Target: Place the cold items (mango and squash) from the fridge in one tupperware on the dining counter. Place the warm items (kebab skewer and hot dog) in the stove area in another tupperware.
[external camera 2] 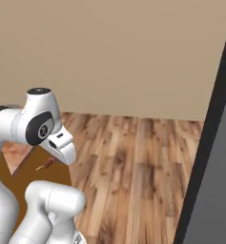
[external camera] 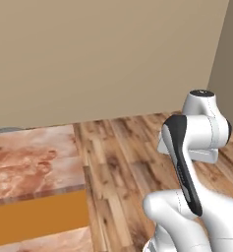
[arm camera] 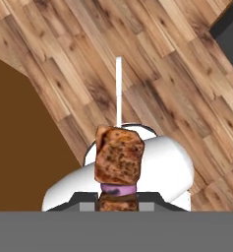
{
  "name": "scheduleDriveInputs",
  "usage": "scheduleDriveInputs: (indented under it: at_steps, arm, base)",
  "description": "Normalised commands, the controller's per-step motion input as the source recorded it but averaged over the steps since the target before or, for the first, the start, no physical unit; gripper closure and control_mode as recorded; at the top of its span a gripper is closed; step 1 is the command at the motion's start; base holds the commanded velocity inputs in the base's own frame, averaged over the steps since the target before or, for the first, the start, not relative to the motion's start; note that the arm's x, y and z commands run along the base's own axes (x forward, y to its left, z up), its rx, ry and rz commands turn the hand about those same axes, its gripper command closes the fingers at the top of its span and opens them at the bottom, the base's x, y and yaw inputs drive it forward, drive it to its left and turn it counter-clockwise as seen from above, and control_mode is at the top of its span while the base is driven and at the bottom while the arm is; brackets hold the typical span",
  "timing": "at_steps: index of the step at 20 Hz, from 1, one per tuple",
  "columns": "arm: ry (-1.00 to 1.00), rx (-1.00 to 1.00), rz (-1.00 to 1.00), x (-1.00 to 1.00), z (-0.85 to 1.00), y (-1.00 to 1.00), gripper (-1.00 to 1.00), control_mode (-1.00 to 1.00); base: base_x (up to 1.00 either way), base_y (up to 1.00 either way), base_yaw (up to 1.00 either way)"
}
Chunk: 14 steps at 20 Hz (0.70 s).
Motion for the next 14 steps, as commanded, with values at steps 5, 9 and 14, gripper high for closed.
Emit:
scheduleDriveInputs:
  at_steps: [5,9,14]
  arm:
    - [0.00,0.00,0.00,0.00,0.00,0.00,1.00,1.00]
    - [0.00,0.00,0.00,0.00,0.00,0.00,1.00,1.00]
    - [0.00,0.00,0.00,0.00,0.00,0.00,1.00,1.00]
  base:
    - [1.00,0.00,-0.01]
    - [1.00,0.00,-0.01]
    - [1.00,0.00,0.00]
